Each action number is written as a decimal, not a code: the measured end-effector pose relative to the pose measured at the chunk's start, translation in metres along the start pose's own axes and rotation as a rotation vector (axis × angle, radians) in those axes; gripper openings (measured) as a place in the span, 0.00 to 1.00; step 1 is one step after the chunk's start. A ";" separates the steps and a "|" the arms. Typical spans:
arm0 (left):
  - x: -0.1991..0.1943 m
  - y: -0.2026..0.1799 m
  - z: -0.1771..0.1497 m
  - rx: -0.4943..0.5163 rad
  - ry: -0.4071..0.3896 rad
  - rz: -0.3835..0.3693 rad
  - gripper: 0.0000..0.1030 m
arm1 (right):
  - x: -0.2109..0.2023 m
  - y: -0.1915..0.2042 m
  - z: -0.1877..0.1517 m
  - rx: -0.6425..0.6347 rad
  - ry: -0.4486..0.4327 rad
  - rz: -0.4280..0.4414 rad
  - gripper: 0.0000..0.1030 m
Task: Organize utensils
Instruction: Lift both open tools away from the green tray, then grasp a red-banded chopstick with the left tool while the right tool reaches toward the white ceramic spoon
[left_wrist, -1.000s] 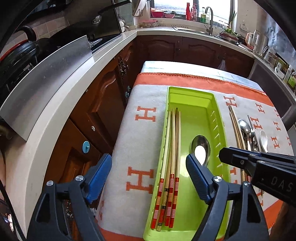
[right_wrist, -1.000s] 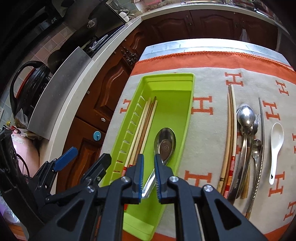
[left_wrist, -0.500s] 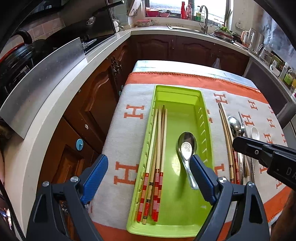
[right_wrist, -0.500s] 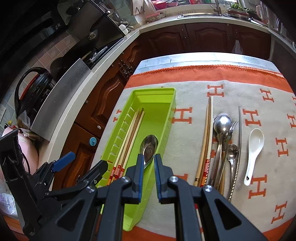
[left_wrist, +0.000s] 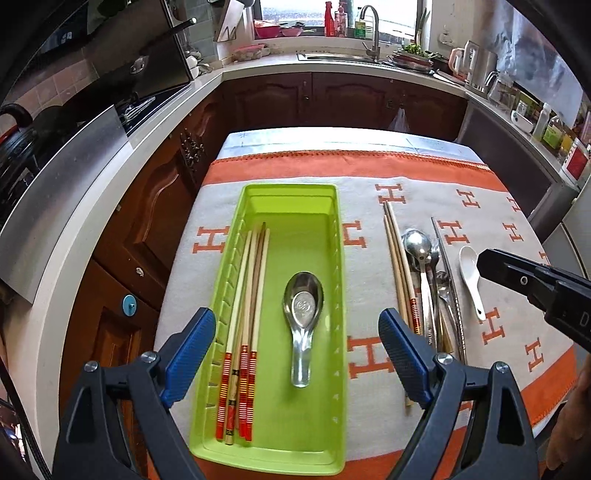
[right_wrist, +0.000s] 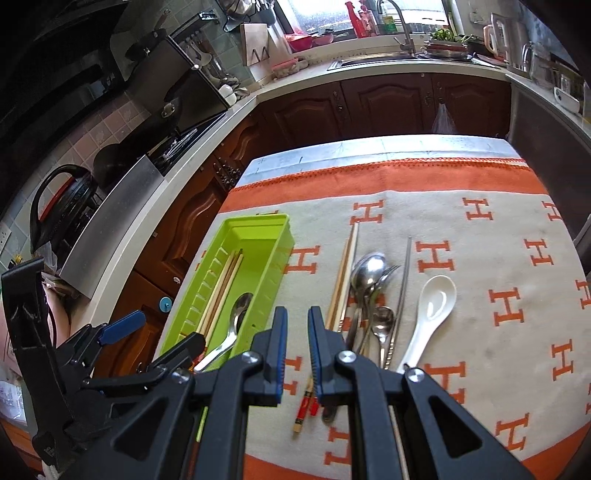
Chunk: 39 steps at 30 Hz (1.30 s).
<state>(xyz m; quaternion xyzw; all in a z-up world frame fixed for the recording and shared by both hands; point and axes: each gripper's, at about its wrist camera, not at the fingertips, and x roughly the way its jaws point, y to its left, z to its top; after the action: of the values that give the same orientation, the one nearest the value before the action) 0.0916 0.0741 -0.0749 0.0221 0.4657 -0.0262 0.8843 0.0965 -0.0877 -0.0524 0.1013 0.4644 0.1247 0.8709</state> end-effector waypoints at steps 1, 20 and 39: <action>0.000 -0.006 0.002 0.012 0.000 -0.005 0.86 | -0.004 -0.008 0.000 0.009 -0.008 -0.005 0.11; 0.063 -0.086 0.026 0.053 0.136 -0.191 0.57 | -0.003 -0.125 -0.003 0.180 -0.005 -0.067 0.11; 0.125 -0.097 0.018 0.016 0.281 -0.150 0.22 | 0.034 -0.147 -0.016 0.202 0.074 -0.016 0.11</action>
<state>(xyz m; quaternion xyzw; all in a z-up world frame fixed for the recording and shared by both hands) 0.1709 -0.0269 -0.1693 -0.0025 0.5849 -0.0926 0.8058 0.1195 -0.2153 -0.1306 0.1802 0.5075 0.0739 0.8394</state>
